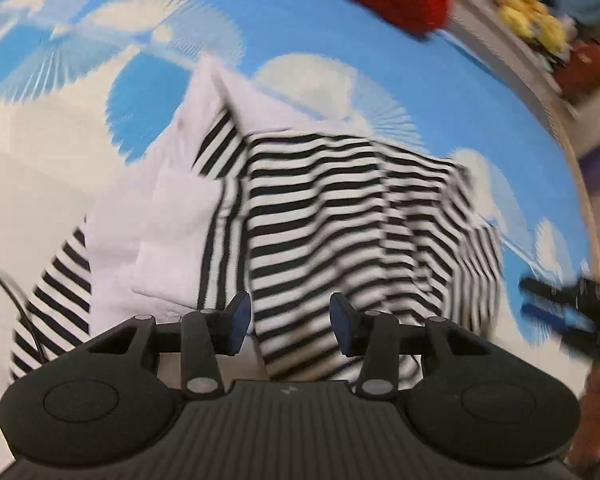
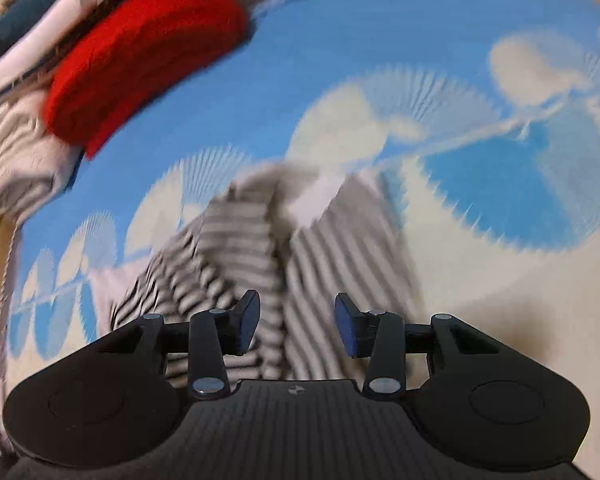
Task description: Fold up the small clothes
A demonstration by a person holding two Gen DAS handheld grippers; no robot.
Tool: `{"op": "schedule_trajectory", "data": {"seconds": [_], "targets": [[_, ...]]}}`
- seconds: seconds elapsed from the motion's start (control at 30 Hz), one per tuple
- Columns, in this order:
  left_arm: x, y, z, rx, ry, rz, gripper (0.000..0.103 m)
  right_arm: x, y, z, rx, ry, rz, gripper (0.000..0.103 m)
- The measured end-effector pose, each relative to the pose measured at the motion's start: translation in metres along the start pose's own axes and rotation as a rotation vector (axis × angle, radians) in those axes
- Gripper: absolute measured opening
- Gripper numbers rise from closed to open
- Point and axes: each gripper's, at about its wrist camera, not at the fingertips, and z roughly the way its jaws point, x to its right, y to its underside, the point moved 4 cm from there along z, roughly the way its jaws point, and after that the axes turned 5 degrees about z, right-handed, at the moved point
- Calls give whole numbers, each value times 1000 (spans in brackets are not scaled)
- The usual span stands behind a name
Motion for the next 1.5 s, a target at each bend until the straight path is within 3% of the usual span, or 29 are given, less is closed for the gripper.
{"op": "schedule_trajectory", "data": {"seconds": [0.07, 0.13, 0.2, 0.37, 0.43, 0.47, 0.53, 0.63, 0.7, 0.77, 0.83, 1.17, 1.27, 1.4, 1.43, 1.47, 1.5], "targets": [[-8, 6, 16, -66, -51, -38, 48, -2, 8, 15, -53, -8, 33, 44], [-13, 7, 24, -99, -24, -100, 48, -5, 17, 30, -97, -8, 50, 44], [-12, 4, 32, -107, -2, -125, 48, -8, 24, 40, -120, 6, 47, 44], [-15, 9, 47, -128, -46, -131, 46, -14, 32, 61, -128, 67, 20, 44], [-14, 10, 47, -126, -42, -142, 30, -11, 35, 67, -129, 85, 4, 44], [-10, 9, 46, -117, -47, -123, 17, -10, 35, 71, -129, 96, -5, 44], [-6, 7, 44, -100, -70, -80, 7, -10, 36, 76, -125, 118, -23, 44], [-4, 3, 38, -79, -71, -59, 3, -11, 39, 80, -116, 128, -61, 31], [-6, 1, 34, -59, -66, -64, 2, -14, 38, 80, -109, 116, -86, 13], [-7, -1, 29, -38, -61, -69, 1, -18, 37, 76, -96, 97, -105, 2], [-7, -3, 24, -14, -70, -57, 1, -24, 34, 67, -64, 80, -133, 0], [-9, -21, -3, 112, -58, -50, 1, -30, -11, -16, 187, -109, -133, 0], [-13, -24, -5, 117, -55, -74, 1, -13, -14, -8, 132, -73, -102, 0], [-21, -24, -1, 85, -57, -113, 2, 7, 1, 32, -48, -4, -19, 8], [-24, -24, 0, 75, -55, -129, 2, 9, 6, 41, -79, 7, -13, 13], [-28, -24, 1, 62, -51, -151, 4, 6, 13, 46, -94, 14, -11, 26], [-33, -23, 3, 45, -48, -169, 12, 4, 17, 50, -110, 19, -11, 39]]}}
